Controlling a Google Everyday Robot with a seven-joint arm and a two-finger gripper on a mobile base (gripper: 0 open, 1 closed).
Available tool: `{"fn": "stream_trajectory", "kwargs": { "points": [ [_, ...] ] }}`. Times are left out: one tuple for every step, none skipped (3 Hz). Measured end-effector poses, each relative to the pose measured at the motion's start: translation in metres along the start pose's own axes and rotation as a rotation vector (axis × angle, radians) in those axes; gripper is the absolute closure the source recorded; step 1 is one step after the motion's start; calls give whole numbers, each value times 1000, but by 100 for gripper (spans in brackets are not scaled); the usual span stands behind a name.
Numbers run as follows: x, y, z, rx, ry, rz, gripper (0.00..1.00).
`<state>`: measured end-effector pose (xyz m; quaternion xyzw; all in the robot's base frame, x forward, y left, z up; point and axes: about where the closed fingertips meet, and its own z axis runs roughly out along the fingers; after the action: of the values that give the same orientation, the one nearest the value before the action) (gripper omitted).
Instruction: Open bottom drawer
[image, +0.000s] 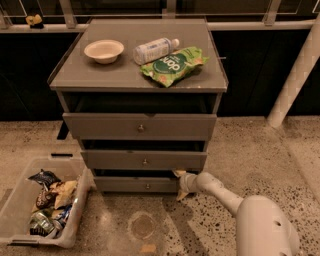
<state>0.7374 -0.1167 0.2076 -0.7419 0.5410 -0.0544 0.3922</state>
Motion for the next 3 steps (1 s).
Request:
{"fn": "stream_trajectory", "kwargs": {
  "points": [
    [14, 15, 14, -20, 64, 26, 0],
    [35, 19, 10, -19, 116, 81, 0],
    [35, 20, 10, -21, 114, 83, 0]
  ]
}}
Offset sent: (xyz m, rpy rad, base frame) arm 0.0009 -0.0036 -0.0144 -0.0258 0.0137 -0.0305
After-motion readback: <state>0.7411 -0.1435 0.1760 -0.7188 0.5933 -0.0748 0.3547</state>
